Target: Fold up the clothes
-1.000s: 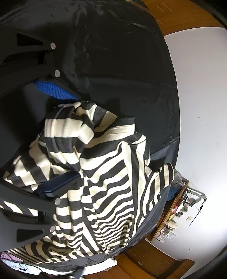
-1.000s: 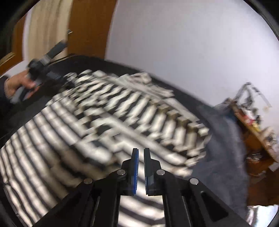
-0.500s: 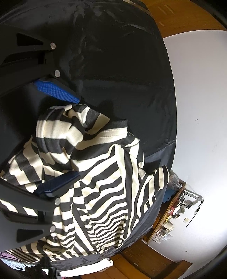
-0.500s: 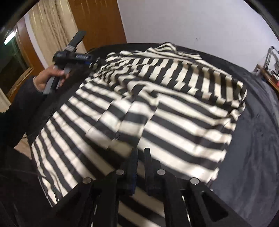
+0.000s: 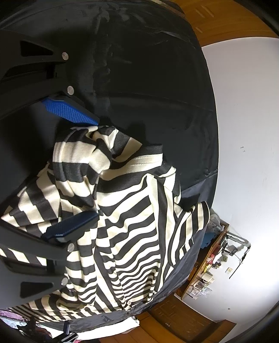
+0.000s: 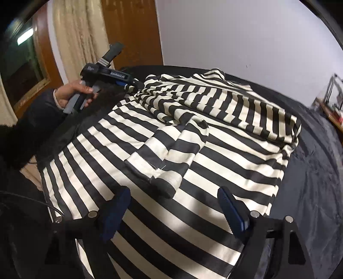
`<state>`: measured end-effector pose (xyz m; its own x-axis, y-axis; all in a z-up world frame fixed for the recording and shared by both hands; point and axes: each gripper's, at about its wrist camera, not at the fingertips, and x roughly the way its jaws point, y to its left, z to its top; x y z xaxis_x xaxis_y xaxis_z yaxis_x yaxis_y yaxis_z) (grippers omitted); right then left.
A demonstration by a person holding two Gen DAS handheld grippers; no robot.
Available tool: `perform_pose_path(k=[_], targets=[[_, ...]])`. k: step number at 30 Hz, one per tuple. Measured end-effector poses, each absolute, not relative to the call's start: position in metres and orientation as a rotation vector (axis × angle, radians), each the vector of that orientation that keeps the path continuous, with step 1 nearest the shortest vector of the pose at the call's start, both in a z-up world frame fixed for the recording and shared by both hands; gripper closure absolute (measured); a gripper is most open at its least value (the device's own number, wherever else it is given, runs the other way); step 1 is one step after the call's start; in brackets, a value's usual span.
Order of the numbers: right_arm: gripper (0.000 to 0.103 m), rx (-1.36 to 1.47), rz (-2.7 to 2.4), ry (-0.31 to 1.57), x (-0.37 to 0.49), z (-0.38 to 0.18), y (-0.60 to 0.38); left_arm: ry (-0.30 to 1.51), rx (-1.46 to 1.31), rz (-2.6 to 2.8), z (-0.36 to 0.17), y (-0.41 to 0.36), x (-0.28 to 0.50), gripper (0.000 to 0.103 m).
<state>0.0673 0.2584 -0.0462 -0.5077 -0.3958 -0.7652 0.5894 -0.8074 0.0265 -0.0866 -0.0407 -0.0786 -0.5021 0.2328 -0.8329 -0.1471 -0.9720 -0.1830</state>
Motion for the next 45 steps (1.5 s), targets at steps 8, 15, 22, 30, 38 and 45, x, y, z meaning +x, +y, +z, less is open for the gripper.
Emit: perform_pose_path(k=[8,15,22,30,38,45], targets=[[0.023,1.140,-2.306,0.411,0.057,-0.059,0.242,-0.126,-1.431,2.539,-0.080,-0.039,-0.084,0.020],[0.037,1.182,-2.383,0.496,0.045,-0.067,0.240,-0.130,-1.434,2.536,-0.082,-0.038,-0.085,0.020],[0.086,1.152,-2.336,0.457,0.038,-0.067,0.228,-0.132,-1.435,2.532,-0.083,-0.037,-0.087,0.020],[0.097,0.894,-2.690,0.636,0.024,-0.006,0.251,-0.127,-1.439,2.528,-0.083,-0.038,-0.089,0.020],[0.097,0.779,-2.940,0.727,-0.029,0.021,0.292,-0.133,-1.418,2.522,-0.082,-0.032,-0.092,0.016],[0.096,1.040,-2.861,0.651,-0.095,-0.021,0.326,-0.182,-1.397,2.578,-0.079,-0.043,-0.099,0.016]])
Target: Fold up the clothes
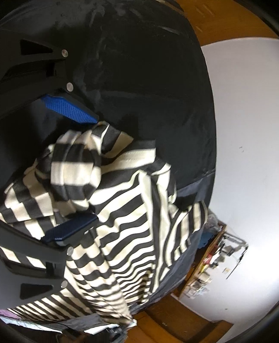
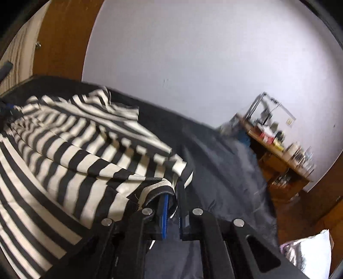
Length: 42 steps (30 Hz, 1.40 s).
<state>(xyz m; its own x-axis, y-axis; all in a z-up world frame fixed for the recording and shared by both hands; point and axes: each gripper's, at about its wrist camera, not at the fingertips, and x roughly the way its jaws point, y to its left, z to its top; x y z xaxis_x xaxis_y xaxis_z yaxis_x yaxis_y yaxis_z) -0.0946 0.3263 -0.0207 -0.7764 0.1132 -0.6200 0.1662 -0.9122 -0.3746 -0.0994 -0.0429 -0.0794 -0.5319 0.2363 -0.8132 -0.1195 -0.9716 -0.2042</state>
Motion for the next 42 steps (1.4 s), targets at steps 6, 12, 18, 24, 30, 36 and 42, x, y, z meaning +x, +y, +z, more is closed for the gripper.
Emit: perform_pose_path(k=[6,12,18,24,30,36,42], targets=[[0.077,0.914,-2.964,0.602,-0.090,-0.012,0.337,-0.243,-1.405,2.614,-0.077,-0.061,-0.105,0.016],[0.045,0.861,-3.082,0.551,-0.106,0.011,0.344,-0.124,-1.405,2.583,-0.077,-0.049,-0.100,0.016],[0.045,1.050,-3.014,0.590,-0.123,-0.015,0.348,0.026,-1.393,2.558,-0.072,-0.045,-0.090,0.016],[0.044,1.070,-3.015,0.569,-0.115,-0.022,0.356,0.206,-1.346,2.513,-0.064,-0.043,-0.073,0.016],[0.044,1.102,-3.018,0.562,-0.118,-0.027,0.356,0.669,-1.248,2.455,-0.069,-0.018,-0.051,0.016],[0.044,1.101,-3.010,0.557,-0.120,-0.029,0.351,0.690,-1.222,2.419,-0.071,-0.004,-0.065,0.016],[0.044,1.116,-3.009,0.529,-0.119,-0.031,0.358,0.348,-1.174,2.518,-0.043,-0.030,-0.092,0.016]])
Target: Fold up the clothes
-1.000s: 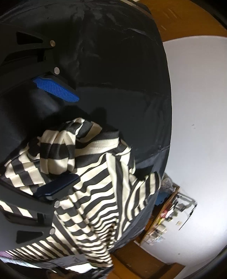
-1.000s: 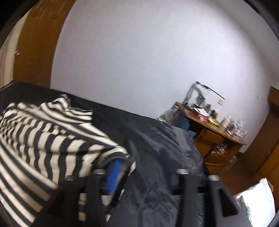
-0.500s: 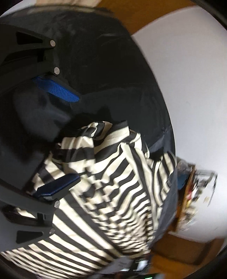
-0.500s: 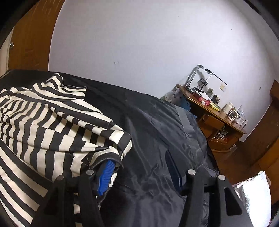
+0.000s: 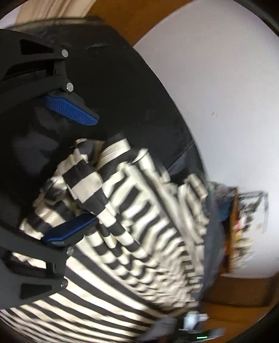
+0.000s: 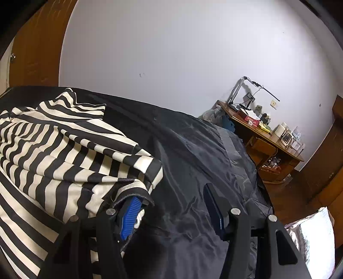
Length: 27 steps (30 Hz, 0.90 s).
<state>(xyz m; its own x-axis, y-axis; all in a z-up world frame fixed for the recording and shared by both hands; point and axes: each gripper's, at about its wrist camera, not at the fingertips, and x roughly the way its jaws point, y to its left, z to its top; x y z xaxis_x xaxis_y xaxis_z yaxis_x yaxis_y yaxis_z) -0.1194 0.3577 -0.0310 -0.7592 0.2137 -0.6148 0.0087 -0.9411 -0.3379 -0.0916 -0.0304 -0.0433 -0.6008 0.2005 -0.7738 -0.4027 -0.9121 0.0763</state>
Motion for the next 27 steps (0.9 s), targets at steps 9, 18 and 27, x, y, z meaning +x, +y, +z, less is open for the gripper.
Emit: perform_pose_path(k=[9,18,27], targets=[[0.044,-1.089,2.792,-0.547,-0.128,-0.043,0.351,0.148,-1.226,2.575,-0.048,-0.053,-0.126,0.016],[0.043,-1.126,2.800,-0.475,-0.118,-0.042,0.366,0.415,-1.188,2.435,-0.049,-0.034,-0.082,0.016],[0.043,-1.039,2.863,-0.437,-0.090,-0.026,0.364,0.266,-1.202,2.693,-0.044,-0.049,-0.108,0.016]])
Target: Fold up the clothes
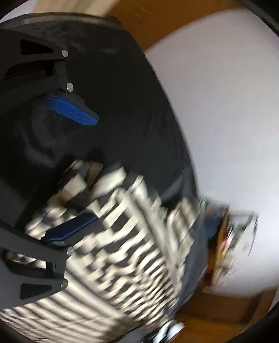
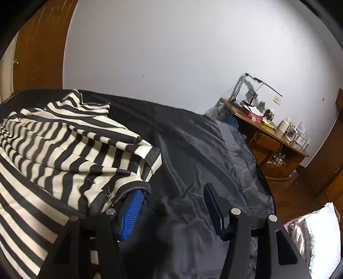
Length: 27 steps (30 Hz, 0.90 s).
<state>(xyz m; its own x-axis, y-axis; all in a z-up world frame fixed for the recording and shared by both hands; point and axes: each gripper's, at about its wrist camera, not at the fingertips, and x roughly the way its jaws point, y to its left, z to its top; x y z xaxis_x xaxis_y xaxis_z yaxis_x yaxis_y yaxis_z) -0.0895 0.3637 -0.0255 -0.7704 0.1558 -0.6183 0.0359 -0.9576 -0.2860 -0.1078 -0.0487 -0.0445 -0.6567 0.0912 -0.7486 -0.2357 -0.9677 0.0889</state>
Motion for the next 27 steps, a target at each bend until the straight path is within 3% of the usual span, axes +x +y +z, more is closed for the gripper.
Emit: perform_pose_path(k=[4,8,17,23,27], targets=[[0.043,-0.997,2.901,-0.437,-0.081,-0.020,0.362,0.125,-1.203,2.678,-0.041,-0.057,-0.114,0.016],[0.043,-1.014,2.959,-0.352,-0.080,-0.017,0.366,0.150,-1.197,2.564,-0.043,-0.049,-0.099,0.015],[0.043,-1.059,2.996,0.044,-0.080,-0.014,0.401,0.354,-1.252,2.489,-0.057,-0.032,-0.073,0.015],[0.043,-1.054,2.960,0.250,-0.071,-0.012,0.429,0.286,-1.281,2.502,-0.064,-0.038,-0.080,0.015],[0.043,-1.216,3.080,0.478,-0.081,-0.019,0.428,0.280,-1.275,2.519,-0.062,-0.037,-0.081,0.015]])
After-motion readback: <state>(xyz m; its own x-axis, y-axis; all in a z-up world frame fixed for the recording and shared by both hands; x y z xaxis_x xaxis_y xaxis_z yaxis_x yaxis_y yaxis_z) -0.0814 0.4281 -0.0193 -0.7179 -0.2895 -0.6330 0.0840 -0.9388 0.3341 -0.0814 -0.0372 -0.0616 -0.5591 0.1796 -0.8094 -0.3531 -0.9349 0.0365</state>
